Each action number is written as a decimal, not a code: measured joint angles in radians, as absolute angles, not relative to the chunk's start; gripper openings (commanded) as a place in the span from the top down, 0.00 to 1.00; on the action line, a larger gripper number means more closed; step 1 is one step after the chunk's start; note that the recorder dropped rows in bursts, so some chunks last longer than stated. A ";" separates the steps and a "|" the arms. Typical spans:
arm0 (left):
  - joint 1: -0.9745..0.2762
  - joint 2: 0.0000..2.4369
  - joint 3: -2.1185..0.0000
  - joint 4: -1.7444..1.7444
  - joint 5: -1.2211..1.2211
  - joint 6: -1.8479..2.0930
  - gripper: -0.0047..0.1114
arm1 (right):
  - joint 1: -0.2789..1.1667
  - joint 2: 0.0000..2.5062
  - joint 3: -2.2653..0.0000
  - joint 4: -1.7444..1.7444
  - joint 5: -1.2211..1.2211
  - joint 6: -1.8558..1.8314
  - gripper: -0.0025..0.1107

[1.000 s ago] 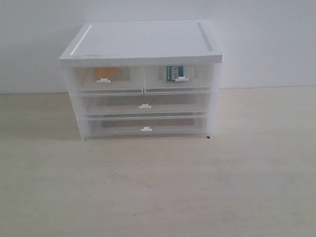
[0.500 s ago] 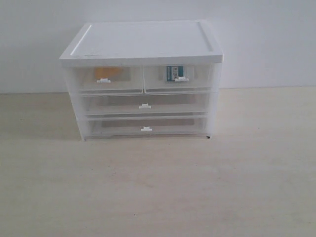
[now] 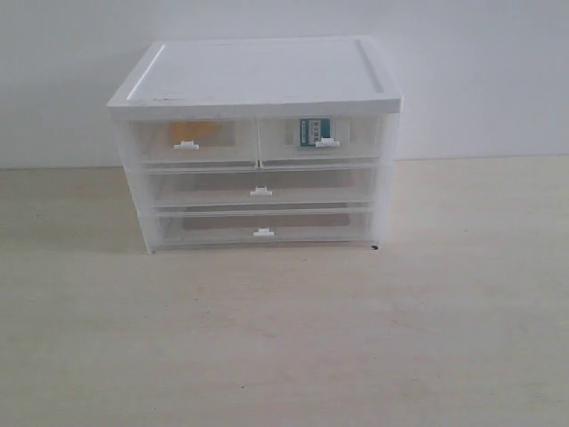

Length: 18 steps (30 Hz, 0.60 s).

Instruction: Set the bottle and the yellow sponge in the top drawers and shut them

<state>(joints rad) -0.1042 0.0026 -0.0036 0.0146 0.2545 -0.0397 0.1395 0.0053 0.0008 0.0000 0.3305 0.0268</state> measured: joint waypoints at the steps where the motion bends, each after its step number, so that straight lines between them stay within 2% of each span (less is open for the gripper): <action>1: -0.104 0.003 -0.004 0.019 0.254 -0.040 0.92 | 0.139 0.005 0.001 0.000 0.331 0.027 0.98; 18: -0.104 0.003 -0.004 0.022 0.259 0.000 0.92 | 0.139 0.005 0.001 0.000 0.331 0.027 0.98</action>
<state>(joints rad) -0.1042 0.0026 -0.0036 0.0223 0.2590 0.0000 0.1395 0.0053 0.0008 0.0000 0.3305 0.0268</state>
